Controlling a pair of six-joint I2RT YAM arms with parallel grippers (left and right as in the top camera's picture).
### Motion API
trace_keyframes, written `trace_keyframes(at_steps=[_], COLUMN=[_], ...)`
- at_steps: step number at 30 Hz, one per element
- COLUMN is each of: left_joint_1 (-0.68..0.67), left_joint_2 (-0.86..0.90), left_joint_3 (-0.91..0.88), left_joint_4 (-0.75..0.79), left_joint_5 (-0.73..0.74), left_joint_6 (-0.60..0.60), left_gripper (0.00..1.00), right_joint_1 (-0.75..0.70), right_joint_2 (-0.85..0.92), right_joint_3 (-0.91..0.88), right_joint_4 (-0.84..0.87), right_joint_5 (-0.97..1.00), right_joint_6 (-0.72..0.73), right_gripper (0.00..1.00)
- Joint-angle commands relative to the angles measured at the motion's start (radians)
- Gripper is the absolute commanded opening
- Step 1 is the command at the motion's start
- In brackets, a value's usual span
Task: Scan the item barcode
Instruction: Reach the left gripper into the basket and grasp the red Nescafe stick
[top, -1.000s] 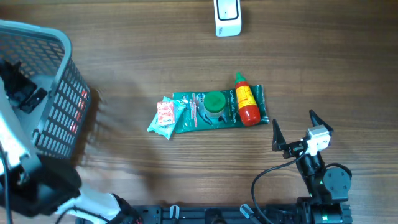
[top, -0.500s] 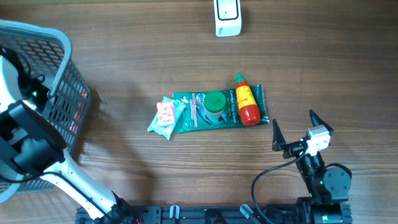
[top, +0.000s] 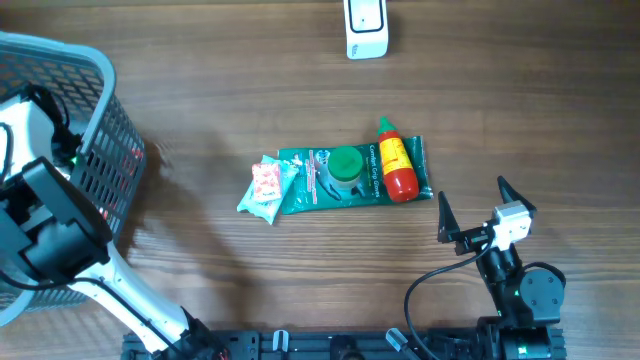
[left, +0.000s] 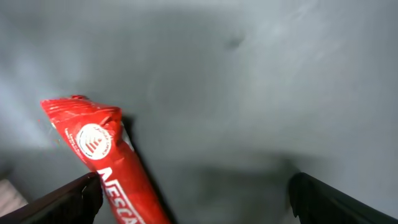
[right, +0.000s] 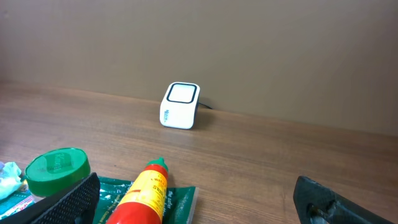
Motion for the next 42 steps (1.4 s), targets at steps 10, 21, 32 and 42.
trace_keyframes(at_steps=[10,21,32,42], left_joint_1=[0.073,-0.019,-0.100,-0.100], left_joint_2=[0.034,0.010,0.010,0.009], left_joint_3=[0.135,0.134,-0.142,-0.197], left_joint_4=[0.037,-0.089,0.079,0.118], left_joint_5=[-0.143,0.026,-0.084,-0.143], left_joint_6=[0.367,0.515,0.515,0.515], left_gripper=[1.00,1.00,0.31,0.04], right_joint_1=[0.004,0.004,0.004,0.004], right_joint_2=[-0.008,-0.008,-0.008,-0.008], right_joint_3=[-0.001,-0.001,-0.001,-0.001], right_joint_4=[0.002,0.002,0.002,0.002], right_joint_5=[-0.016,-0.016,-0.016,-0.016], right_joint_6=[-0.014,-0.014,-0.014,-0.014], right_gripper=[1.00,0.99,1.00,1.00])
